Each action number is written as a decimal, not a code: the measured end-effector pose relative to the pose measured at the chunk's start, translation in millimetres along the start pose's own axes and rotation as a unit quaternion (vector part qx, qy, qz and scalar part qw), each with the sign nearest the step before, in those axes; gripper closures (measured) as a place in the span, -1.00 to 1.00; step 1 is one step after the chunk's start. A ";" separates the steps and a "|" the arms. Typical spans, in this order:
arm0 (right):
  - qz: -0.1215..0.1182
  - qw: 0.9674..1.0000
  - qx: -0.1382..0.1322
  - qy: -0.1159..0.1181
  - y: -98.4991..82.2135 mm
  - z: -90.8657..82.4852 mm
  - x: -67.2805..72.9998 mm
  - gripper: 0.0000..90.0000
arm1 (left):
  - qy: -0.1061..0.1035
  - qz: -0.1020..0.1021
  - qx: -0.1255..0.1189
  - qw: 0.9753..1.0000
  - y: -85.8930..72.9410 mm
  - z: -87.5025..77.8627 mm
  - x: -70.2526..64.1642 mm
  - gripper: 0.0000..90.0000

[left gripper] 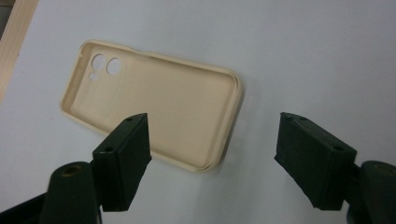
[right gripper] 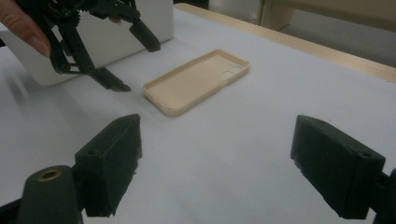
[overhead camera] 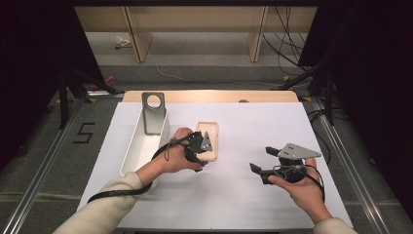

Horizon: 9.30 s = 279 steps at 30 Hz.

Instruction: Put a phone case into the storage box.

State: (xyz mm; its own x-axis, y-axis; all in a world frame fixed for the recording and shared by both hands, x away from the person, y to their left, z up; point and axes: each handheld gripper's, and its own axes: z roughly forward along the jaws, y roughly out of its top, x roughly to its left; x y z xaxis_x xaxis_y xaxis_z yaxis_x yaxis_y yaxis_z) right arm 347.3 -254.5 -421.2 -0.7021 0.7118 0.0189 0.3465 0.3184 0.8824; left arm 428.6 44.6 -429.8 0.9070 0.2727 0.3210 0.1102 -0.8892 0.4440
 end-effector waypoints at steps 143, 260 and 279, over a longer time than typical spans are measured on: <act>0.005 1.000 0.003 0.002 -0.6 2.9 0.0 -0.59 | -0.051 0.175 0.027 0.983 -0.2 -4.9 -36.7 0.95; 0.103 0.985 -0.095 0.101 59.7 55.2 15.2 0.81 | 0.043 -0.297 -0.297 0.907 -37.0 -76.5 -31.6 -0.38; 0.101 0.986 -0.099 0.091 60.0 54.7 15.4 0.81 | 0.018 -0.324 -0.325 0.888 -11.7 -70.1 -19.5 0.37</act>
State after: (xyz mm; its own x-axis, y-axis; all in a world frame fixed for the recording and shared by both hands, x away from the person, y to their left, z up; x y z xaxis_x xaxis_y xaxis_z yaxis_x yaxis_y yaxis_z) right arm 391.3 -190.2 -393.7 -0.7372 0.6188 0.2715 0.3747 0.0399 0.9263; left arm 381.1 75.5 -382.6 0.7231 0.6727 -0.1567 0.3359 -0.1442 0.9308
